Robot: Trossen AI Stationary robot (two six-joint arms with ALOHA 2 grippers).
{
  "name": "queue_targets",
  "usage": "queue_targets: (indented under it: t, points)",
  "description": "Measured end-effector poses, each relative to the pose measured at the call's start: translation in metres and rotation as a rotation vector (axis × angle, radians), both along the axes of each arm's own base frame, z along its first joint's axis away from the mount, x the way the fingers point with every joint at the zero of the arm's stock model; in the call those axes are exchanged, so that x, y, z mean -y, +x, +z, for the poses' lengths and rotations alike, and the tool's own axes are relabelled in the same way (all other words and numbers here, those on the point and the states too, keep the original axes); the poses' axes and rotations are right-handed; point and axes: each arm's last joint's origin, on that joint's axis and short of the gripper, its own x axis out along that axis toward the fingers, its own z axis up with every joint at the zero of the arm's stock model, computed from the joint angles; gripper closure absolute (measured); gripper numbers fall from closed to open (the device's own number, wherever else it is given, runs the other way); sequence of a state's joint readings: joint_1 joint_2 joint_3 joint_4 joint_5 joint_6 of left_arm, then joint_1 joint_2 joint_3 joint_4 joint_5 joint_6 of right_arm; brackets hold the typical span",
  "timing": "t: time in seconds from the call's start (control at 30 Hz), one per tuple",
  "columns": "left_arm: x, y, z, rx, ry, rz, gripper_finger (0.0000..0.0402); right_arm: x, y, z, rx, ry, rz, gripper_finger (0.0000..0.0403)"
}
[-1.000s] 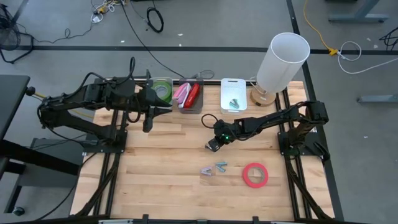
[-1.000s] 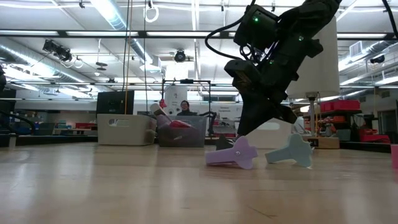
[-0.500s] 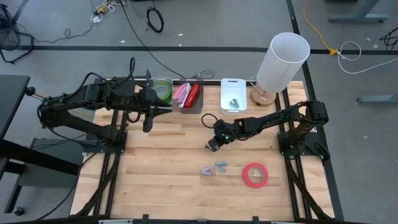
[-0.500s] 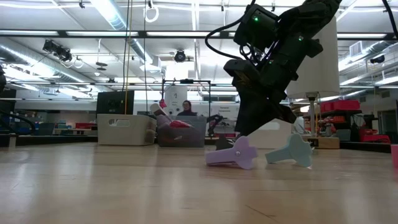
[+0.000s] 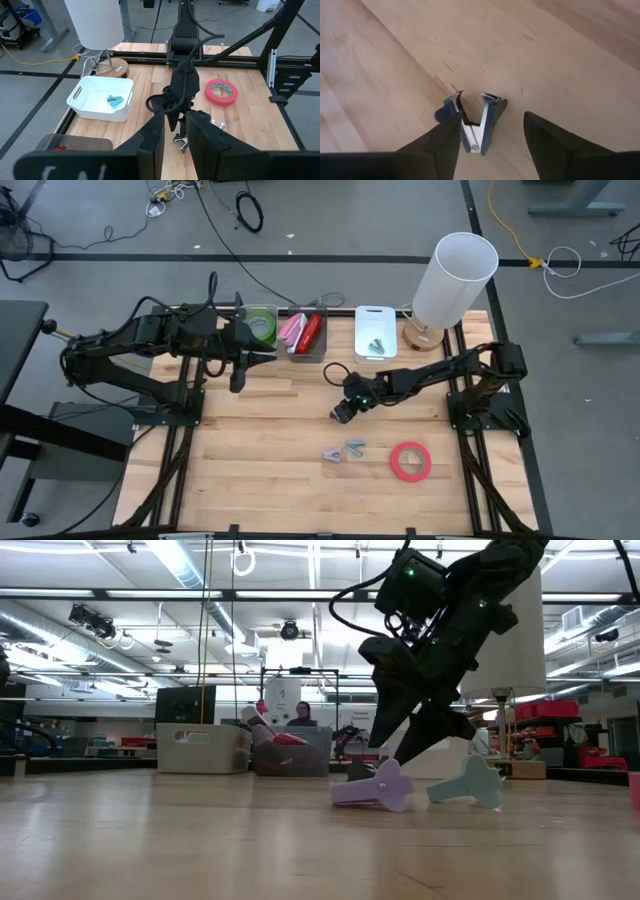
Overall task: Pick and place Stapler, Stapler remover, tape
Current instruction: Put the black staple remover into the white bin
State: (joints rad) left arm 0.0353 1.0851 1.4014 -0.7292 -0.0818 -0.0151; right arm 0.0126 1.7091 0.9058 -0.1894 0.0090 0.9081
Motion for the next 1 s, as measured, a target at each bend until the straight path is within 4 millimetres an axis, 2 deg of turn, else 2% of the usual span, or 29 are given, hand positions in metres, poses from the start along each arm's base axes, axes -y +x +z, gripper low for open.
queue_targets:
  t: [0.13,0.43,1.0]
  points:
    - [0.0,0.0,0.0,0.0,0.0,0.0,0.0319,0.0005,0.0017,-0.0067,-0.015,0.006,-0.008,0.019]
    - [0.0001,0.0,-0.0003,-0.003,0.0,0.0,0.0319,0.0023,0.002,-0.0062,-0.009,0.004,-0.028,0.0219]
    - [0.0,0.0,-0.0003,-0.003,0.0,0.0,0.0319,0.002,0.0022,-0.0061,-0.008,0.016,-0.032,0.0363]
